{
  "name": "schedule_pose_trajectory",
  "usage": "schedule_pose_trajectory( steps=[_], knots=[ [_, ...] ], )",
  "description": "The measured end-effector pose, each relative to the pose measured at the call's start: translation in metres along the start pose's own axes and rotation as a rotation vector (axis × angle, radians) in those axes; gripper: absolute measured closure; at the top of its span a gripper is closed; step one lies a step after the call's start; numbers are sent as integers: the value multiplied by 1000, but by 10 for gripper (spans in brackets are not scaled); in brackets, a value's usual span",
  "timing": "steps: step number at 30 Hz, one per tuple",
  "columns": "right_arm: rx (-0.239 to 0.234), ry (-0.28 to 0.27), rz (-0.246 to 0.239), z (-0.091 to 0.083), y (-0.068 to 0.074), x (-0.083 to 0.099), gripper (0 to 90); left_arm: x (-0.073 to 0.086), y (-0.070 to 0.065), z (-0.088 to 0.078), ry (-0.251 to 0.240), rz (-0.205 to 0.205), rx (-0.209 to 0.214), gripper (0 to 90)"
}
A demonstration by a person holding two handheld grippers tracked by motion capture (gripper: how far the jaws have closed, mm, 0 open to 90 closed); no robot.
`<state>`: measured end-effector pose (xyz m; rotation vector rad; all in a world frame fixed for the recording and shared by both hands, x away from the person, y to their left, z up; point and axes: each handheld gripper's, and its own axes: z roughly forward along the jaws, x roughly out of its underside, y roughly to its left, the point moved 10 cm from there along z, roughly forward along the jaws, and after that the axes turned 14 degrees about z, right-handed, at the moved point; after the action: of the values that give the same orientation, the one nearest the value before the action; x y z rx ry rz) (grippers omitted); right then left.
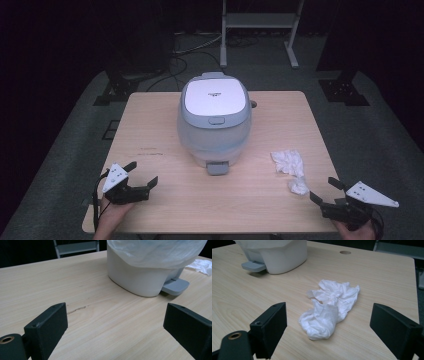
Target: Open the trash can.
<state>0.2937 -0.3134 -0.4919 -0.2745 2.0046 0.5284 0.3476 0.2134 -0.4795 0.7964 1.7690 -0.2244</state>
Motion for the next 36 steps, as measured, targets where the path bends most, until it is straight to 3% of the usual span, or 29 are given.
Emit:
schedule_pose_trajectory(
  steps=[8, 13, 16, 21, 22, 28, 36],
  knots=[
    [6, 9, 23, -1, -6, 3, 130, -5, -7, 9, 12, 24, 21, 55],
    [5, 15, 23, 2, -5, 3, 130, -16, -16, 19, 13, 68, 47, 55],
    [16, 24, 2, 3, -3, 3, 130, -25, -26, 23, 11, 116, 73, 60],
    [12, 26, 2, 4, -2, 4, 130, -35, -37, 28, 2, 129, 110, 98],
    [12, 24, -2, 4, -2, 3, 130, -40, -42, 32, 2, 126, 134, 107],
    [15, 21, -7, 2, -1, 2, 130, -55, -59, 47, -18, 153, 179, 123],
    [19, 15, -6, 0, -1, 1, 130, -60, -76, 62, -15, 165, 231, 228]
  ],
)
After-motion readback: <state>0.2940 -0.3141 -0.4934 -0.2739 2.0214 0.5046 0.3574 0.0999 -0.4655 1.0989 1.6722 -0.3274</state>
